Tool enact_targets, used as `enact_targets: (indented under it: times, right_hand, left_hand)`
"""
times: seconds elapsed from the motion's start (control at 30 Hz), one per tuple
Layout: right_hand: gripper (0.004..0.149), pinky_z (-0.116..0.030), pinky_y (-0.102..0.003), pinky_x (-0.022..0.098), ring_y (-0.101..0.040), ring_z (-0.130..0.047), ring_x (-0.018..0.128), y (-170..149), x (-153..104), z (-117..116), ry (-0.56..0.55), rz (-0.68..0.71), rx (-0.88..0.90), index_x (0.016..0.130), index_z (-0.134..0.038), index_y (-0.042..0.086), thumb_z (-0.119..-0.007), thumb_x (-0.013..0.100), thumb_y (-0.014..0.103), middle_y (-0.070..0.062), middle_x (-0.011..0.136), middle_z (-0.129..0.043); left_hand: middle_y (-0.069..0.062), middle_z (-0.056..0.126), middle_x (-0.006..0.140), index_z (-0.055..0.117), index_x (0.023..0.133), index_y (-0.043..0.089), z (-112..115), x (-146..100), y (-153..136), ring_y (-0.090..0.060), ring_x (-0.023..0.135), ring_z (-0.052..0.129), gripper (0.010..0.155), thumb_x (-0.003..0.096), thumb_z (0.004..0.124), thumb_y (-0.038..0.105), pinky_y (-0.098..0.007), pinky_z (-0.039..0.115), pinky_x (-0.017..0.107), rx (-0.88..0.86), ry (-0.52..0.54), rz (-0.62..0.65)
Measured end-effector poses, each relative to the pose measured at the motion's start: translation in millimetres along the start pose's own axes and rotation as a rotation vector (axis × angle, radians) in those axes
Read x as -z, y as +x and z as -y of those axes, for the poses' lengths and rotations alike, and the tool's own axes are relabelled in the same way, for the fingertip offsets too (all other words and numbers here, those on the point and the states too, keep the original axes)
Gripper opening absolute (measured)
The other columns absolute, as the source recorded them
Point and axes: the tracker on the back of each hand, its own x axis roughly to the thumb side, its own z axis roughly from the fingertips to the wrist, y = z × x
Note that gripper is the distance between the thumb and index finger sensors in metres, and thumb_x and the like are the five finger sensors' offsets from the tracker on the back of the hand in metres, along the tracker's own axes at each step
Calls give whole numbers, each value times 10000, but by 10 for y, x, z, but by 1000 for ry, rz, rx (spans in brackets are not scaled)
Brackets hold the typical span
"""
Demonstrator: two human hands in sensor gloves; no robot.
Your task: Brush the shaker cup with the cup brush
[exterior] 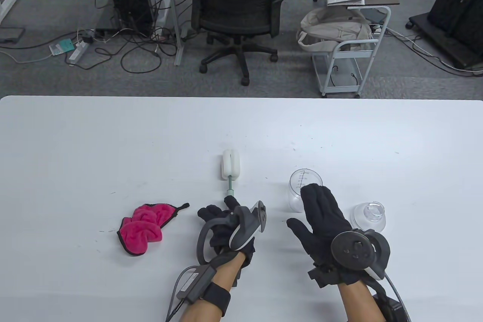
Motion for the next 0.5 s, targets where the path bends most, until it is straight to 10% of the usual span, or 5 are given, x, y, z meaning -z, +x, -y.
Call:
enact_targets:
  times: [0.37,0.5]
  right_hand:
    - [822,-610,-589,699,-515,-587,984,-425,1,189,-93,-171,41,1115,-362,87,-741,546,542,-237,1136,-477]
    - [960,-555,-614,707,-525,-565,956,-605,114,46,33,-288,-62,1122,-272,69,-780,510,606,-266,1138,-395]
  left_hand:
    - [-156,816,851,310,1106,46,-564,-552,-533,-457,895,722,683,596,671,320,-738,499,695,-242,266,180]
    - [-47,916,667,463,1095,76,-582,-811,-969,-347,718,900,693,585,758,440,-674,667,647,-376,390,254]
